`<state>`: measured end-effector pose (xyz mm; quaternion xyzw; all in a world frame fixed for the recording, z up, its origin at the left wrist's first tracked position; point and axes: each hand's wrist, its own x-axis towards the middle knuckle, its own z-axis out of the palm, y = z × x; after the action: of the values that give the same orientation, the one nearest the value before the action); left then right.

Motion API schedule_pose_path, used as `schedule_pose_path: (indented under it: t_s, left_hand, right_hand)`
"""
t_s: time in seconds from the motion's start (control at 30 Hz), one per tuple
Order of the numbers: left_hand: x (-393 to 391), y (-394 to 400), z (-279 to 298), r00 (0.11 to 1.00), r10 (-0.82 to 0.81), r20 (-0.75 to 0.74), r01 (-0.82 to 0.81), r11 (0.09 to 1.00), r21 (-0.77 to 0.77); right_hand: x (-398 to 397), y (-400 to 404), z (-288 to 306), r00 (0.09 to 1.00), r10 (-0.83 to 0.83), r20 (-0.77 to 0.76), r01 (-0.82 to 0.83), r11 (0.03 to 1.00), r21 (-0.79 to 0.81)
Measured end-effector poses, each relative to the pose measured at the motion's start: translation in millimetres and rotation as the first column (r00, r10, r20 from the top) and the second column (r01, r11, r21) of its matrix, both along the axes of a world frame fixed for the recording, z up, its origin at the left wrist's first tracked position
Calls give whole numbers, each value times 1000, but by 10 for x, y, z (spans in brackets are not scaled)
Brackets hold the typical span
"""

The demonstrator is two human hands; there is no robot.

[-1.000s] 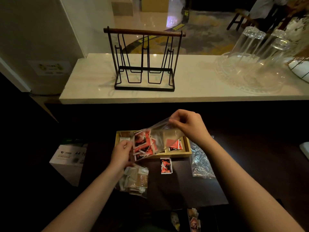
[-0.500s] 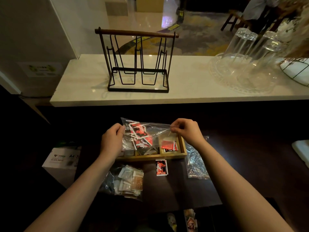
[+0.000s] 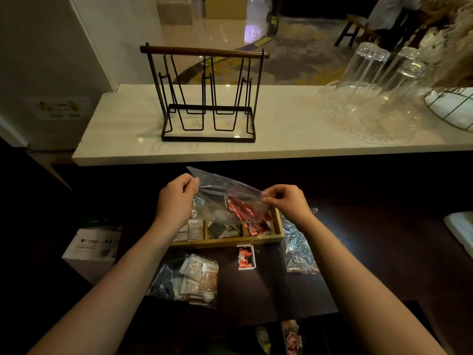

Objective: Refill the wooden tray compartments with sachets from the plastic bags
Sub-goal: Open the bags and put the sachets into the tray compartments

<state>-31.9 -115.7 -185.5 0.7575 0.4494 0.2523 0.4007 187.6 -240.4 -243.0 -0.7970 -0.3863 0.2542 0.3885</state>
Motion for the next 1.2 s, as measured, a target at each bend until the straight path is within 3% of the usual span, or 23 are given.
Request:
schedule_pose_path:
  t_s: [0.5, 0.87, 1.13, 1.2]
  left_hand:
    - [196, -4, 262, 996, -83, -45, 89, 986, 142]
    - [221, -31, 250, 991, -82, -102, 92, 992, 90]
    - [278, -66, 299, 983, -146, -114, 175, 929, 325]
    - [274, -31, 257, 982, -131, -139, 170, 934, 316]
  right_hand:
    - [50, -62, -79, 993, -49, -105, 58, 994, 88]
    - [57, -110, -115, 993, -78, -86, 84, 994, 71]
    - [28, -125, -206, 978, -90, -190, 115, 986, 123]
    - [1, -142, -224, 973, -92, -214, 119, 986, 118]
